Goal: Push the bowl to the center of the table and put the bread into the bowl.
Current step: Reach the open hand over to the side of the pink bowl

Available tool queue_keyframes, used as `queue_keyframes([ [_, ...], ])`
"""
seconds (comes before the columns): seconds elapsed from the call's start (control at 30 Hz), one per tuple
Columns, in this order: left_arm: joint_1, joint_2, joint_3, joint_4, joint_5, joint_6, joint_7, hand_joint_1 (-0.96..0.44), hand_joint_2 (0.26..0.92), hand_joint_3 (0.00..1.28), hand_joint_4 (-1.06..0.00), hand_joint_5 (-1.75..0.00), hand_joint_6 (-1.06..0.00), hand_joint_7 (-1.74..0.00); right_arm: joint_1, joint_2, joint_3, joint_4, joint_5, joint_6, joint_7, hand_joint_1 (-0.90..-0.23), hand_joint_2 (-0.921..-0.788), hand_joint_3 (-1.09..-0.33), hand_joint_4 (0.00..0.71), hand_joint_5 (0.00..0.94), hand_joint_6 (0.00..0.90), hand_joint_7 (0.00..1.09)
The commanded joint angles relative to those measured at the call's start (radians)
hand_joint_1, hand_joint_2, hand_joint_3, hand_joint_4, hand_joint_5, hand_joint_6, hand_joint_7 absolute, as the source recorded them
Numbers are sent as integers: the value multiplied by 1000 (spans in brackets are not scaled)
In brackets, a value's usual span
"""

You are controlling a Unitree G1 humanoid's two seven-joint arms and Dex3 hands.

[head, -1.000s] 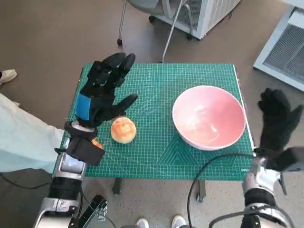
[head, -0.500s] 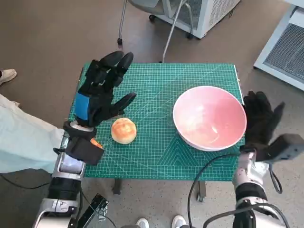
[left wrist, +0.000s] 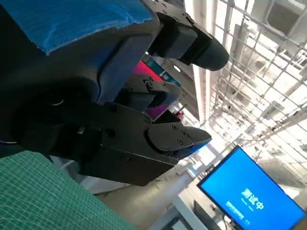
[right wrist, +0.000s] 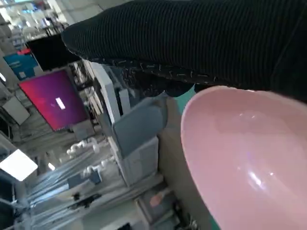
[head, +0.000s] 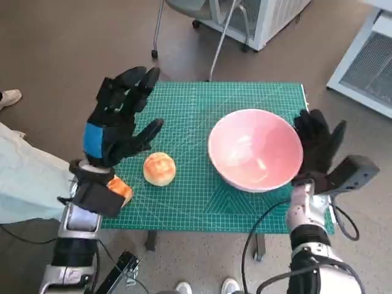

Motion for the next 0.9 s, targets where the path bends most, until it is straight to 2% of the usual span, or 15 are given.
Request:
queue_keyframes([
  [0.03,27,5,13,-44,6,22,11,-1,725,558,-399,-29,-155,-805,-21,41,-14,18,12,27,-26,-432,-921,-645,334,9,218,589],
  [0.27,53,5,23,-96,6,55,16,-5,703,601,-391,-44,-136,-846,-58,91,-29,20,21,45,-53,-427,-921,-648,358,20,228,611],
  [0.43,69,3,32,-123,-4,71,12,0,677,650,-371,-74,-119,-878,-77,119,-31,23,16,53,-66,-425,-921,-646,370,22,224,639],
  [0.47,73,2,34,-128,-5,73,13,1,672,659,-358,-98,-117,-881,-82,125,-32,23,16,55,-68,-426,-921,-646,370,21,221,645],
  [0.57,82,0,37,-141,-6,80,13,3,653,696,-188,-422,-104,-905,-91,136,-35,25,16,63,-72,-434,-921,-646,358,11,214,665],
  [0.63,87,-1,38,-149,-4,85,14,4,648,707,-138,-518,-99,-914,-96,140,-35,27,14,71,-79,-439,-921,-646,358,11,213,669],
  [0.83,102,-3,40,-168,5,96,21,-7,640,717,-83,-625,-94,-924,-110,150,-26,30,-1,99,-102,-442,-921,-650,383,21,219,665],
  [0.9,110,0,44,-178,0,100,17,-8,639,718,-78,-634,-93,-926,-112,146,-14,28,-13,102,-105,-441,-921,-650,385,22,221,661],
])
